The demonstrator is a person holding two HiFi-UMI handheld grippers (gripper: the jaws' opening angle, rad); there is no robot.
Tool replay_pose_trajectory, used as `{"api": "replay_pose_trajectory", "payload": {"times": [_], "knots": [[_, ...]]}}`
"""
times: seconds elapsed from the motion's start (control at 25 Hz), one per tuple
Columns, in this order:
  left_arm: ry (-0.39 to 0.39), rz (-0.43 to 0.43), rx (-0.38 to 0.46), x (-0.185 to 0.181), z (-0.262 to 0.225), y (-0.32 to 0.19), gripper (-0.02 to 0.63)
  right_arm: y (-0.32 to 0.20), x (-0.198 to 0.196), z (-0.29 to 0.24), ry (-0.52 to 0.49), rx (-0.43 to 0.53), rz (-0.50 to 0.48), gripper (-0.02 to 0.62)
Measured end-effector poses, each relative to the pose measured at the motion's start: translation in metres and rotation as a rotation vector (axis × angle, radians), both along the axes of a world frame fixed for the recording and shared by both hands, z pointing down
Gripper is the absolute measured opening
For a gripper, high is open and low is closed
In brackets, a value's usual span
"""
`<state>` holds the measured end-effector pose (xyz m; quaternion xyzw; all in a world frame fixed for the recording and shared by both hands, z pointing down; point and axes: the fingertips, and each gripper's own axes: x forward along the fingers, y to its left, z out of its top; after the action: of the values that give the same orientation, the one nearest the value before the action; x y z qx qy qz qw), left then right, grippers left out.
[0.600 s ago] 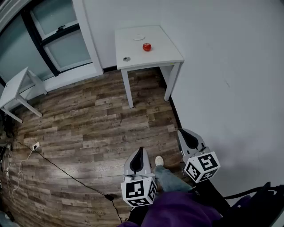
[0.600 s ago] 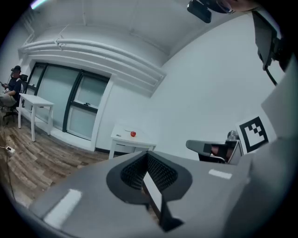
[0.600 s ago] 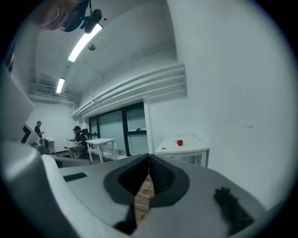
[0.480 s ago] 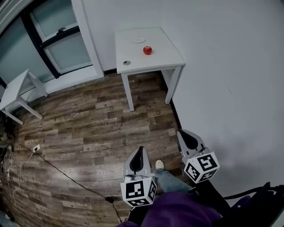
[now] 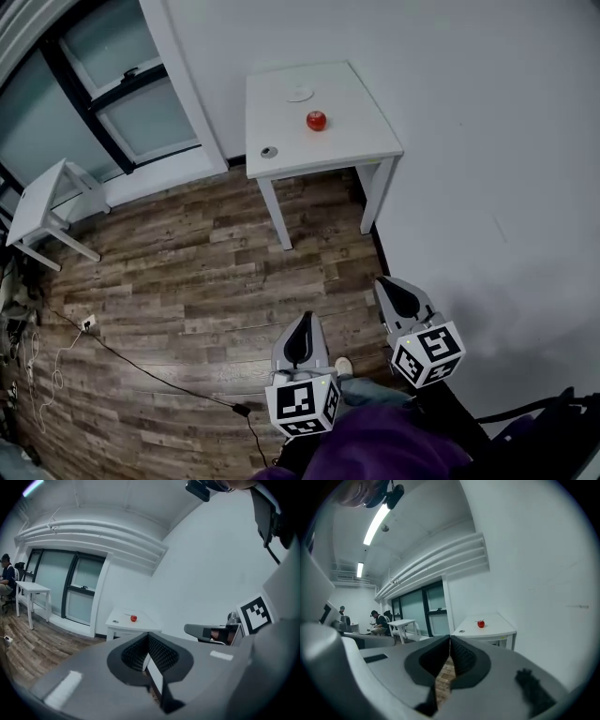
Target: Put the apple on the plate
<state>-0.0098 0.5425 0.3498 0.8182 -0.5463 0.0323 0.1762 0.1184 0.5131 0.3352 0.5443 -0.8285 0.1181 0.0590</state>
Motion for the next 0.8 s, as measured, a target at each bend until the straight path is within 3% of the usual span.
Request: {"api": "replay_pose_trajectory", "payload": {"times": [0.24,0.6,0.8], "knots": [[-0.006,0.006,-0.007,0.016,0.002,-0.03,0.005,-0.03,0.022,0.008,-0.023,-0.005,0.025,0.011],[0.004,0.011,-0.025,0.023,0.006,-0.072,0.005,-0.071,0.02,0.008,-0.038,0.001,0.016,0.011],[-0.004,0.013,-0.024,0.015,0.012,-0.12,0.005,-0.117,0.019,0.017,-0.037,-0.016,0.047,0.011]]}}
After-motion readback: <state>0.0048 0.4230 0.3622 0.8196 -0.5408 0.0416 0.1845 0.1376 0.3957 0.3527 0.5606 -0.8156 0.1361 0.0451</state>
